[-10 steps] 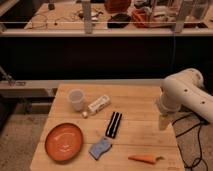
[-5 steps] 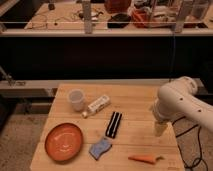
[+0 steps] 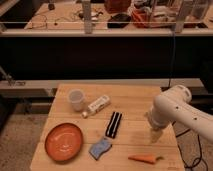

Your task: Place the pepper in the ceramic cup

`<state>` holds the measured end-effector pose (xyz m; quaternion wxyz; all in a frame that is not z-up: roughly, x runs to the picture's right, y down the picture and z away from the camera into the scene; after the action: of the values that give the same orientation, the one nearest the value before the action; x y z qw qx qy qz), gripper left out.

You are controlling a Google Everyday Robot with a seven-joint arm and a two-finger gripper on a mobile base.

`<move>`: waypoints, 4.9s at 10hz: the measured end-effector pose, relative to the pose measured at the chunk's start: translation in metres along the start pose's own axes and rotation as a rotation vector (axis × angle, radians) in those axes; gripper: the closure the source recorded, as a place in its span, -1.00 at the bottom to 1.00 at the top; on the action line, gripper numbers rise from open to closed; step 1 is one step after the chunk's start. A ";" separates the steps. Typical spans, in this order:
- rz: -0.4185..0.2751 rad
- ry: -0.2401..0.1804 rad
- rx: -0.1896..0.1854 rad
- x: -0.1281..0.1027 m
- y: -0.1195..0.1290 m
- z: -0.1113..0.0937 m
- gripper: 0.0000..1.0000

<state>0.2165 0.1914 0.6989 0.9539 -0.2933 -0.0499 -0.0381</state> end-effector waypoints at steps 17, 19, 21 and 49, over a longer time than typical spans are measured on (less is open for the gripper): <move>-0.090 -0.119 -0.041 -0.022 0.035 0.098 -0.60; -0.090 -0.128 -0.040 -0.022 0.036 0.100 -0.60; -0.089 -0.142 -0.039 -0.022 0.038 0.105 -0.60; -0.099 -0.172 -0.037 -0.019 0.040 0.121 -0.60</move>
<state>0.1928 0.2937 0.7737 0.9375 -0.3103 -0.1451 -0.0607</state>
